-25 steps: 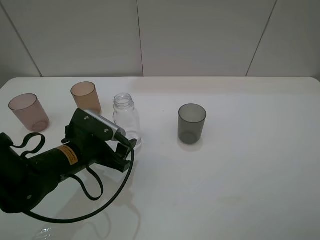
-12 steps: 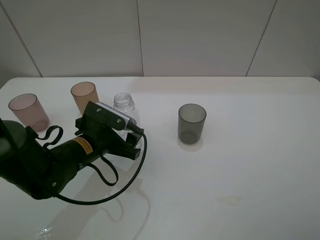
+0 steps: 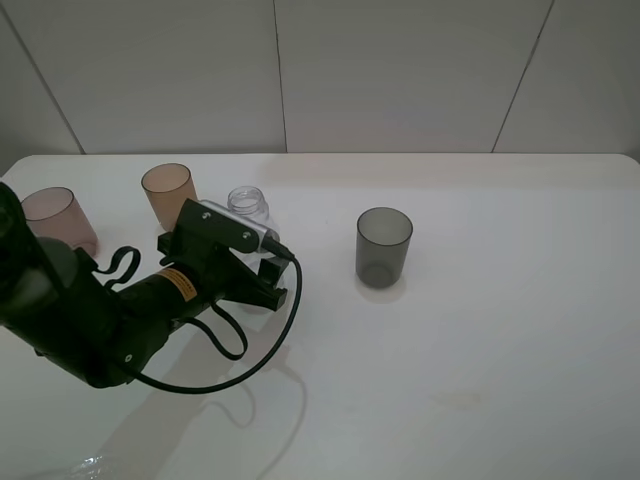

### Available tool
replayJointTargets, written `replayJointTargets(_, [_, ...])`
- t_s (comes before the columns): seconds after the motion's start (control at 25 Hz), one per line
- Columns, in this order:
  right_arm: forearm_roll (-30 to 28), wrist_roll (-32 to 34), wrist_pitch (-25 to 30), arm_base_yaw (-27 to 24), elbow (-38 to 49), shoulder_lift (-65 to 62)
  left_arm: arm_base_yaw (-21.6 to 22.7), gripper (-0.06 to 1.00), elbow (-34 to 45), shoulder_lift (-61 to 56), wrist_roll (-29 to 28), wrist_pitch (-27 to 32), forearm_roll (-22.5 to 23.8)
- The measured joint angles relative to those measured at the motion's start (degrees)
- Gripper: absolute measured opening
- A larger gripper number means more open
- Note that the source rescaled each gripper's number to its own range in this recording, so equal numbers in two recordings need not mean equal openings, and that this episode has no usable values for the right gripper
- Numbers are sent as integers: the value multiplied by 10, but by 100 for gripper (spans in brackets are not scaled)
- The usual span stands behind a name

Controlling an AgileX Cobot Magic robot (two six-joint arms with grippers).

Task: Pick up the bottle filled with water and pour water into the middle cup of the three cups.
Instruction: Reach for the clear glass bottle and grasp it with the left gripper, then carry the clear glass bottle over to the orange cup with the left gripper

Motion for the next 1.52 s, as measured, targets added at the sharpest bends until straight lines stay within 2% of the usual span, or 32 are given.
replayJointTargets(0.4, [0, 0, 0, 0, 0, 0, 7, 100, -19, 13, 0, 0, -1])
replayJointTargets(0.48, [0, 0, 0, 0, 0, 0, 7, 95, -20, 16, 0, 0, 0])
replayJointTargets(0.52, [0, 0, 0, 0, 0, 0, 7, 84, -20, 17, 0, 0, 1])
replayJointTargets(0.56, [0, 0, 0, 0, 0, 0, 7, 62, -21, 18, 0, 0, 1])
replayJointTargets(0.6, [0, 0, 0, 0, 0, 0, 7, 35, -21, 18, 0, 0, 1])
replayJointTargets(0.64, [0, 0, 0, 0, 0, 0, 7, 0, -21, 18, 1, -1, 0])
replayJointTargets(1.32, [0, 0, 0, 0, 0, 0, 7, 1, -21, 18, -15, 0, -17])
replayJointTargets(1.52, [0, 0, 0, 0, 0, 0, 8, 1, -16, -27, -15, 17, -12])
